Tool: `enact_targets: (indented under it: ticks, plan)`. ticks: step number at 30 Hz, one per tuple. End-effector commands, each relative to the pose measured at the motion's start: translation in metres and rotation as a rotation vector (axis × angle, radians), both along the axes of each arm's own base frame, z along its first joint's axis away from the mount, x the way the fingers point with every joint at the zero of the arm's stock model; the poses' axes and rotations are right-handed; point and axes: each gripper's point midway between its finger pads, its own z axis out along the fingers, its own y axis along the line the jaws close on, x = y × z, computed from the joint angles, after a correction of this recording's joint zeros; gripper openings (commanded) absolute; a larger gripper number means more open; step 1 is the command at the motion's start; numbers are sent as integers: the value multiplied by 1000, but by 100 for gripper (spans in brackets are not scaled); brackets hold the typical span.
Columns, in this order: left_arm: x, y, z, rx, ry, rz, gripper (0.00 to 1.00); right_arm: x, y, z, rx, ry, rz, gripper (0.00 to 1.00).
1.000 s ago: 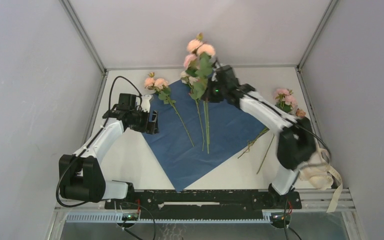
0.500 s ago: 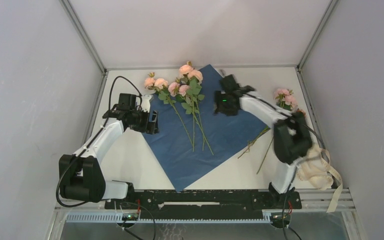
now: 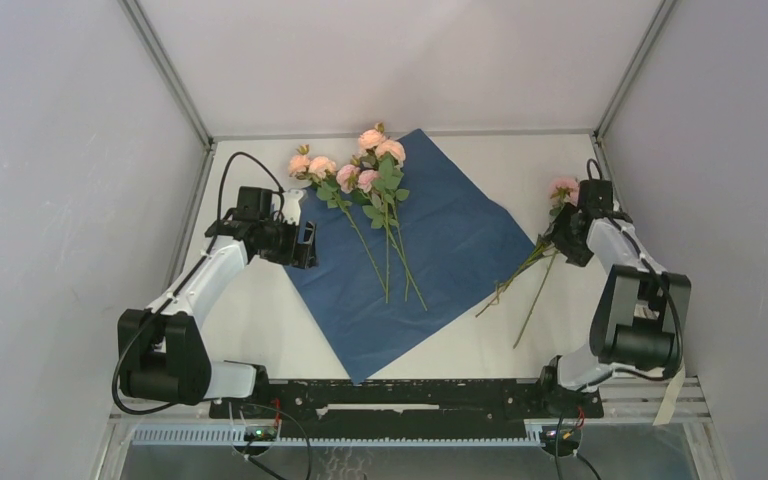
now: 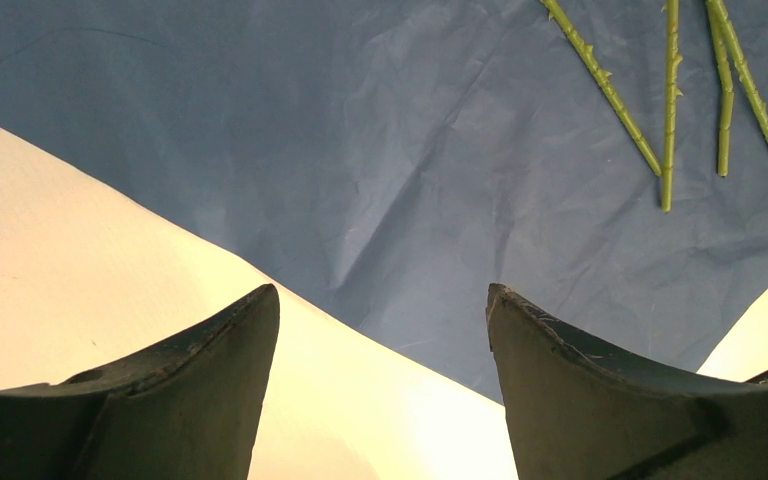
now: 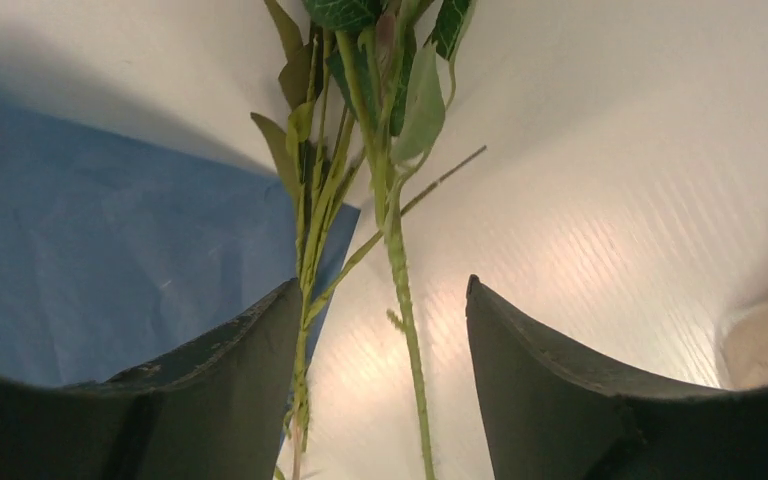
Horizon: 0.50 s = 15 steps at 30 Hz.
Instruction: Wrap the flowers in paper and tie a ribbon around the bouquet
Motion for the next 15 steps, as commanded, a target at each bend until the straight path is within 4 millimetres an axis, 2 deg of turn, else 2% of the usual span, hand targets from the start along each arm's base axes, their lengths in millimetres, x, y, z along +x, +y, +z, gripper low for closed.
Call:
enact_targets:
  ticks: [1, 4, 7, 9, 11, 15]
  plan:
    - [1, 3, 5, 8, -38, -7, 80, 27, -1, -13, 86, -53, 49, 67]
    - [0, 3, 3, 10, -31, -7, 80, 22, -6, -37, 111, 14, 33, 54]
    - [1, 3, 2, 8, -27, -8, 80, 16, -9, -51, 112, 63, 34, 31]
    - [0, 3, 2, 9, -25, -8, 80, 13, -10, -51, 102, 72, 39, 14]
    - [0, 3, 2, 8, -26, -7, 80, 10, -16, -40, 59, 64, 27, 4]
    - [0, 2, 3, 4, -27, -11, 80, 7, -35, 12, -79, -21, -6, 0]
